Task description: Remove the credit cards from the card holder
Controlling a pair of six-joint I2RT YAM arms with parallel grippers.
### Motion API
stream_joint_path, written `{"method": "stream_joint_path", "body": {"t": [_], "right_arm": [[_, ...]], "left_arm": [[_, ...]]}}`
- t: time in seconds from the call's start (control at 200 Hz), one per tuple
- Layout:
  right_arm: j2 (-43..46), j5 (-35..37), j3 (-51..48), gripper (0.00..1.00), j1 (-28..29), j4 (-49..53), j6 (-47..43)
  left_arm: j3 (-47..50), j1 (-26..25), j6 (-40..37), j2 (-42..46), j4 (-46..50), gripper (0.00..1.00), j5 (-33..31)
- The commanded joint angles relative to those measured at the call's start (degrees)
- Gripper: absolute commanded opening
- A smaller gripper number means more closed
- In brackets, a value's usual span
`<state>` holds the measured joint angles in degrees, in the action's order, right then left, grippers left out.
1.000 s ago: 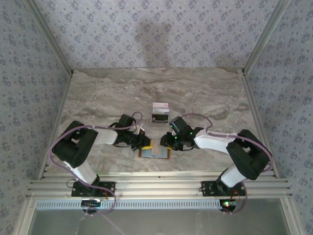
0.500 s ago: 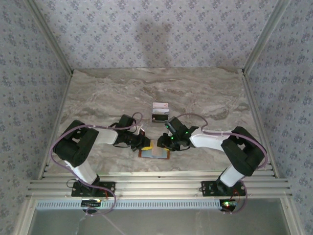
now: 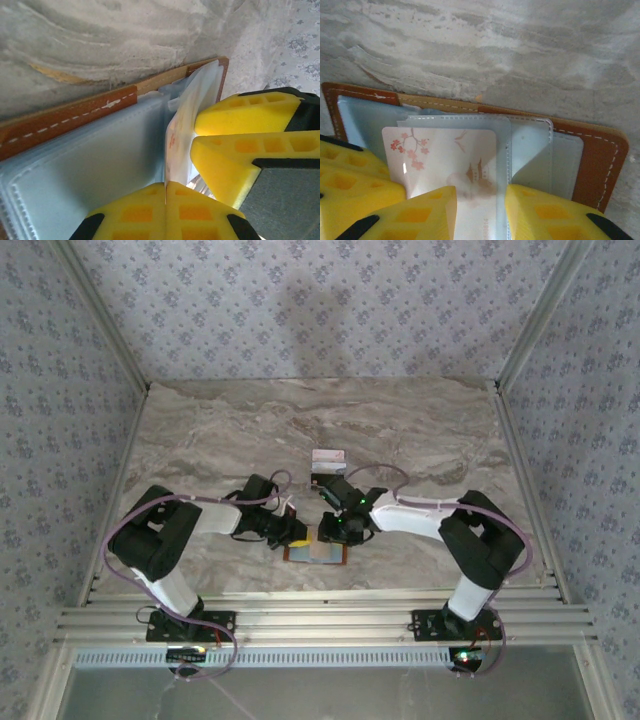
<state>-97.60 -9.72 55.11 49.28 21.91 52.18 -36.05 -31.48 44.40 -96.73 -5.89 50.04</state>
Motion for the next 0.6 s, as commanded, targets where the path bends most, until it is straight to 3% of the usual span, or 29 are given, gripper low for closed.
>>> {"method": "stream_joint_path", "body": {"t": [0.0,0.195,0.595], "right_arm": [[-3.99,7.34,1.62,0.34,1.01,13.02,-2.57],[-7.33,9.6,4.73,0.34,2.66,17.23,-3.07],[-4.45,7.53,3.96,0.35,2.23,16.61,-2.51]], "left_arm": [[-1.72,0.39,-2.4,2.08,4.68,0.0,-1.28],[-1.89,1.07,-3.35,4.42,8.17,0.0,-2.98],[-6.24,3.99,-10.9,10.54,27.56,0.0,-10.22]]}}
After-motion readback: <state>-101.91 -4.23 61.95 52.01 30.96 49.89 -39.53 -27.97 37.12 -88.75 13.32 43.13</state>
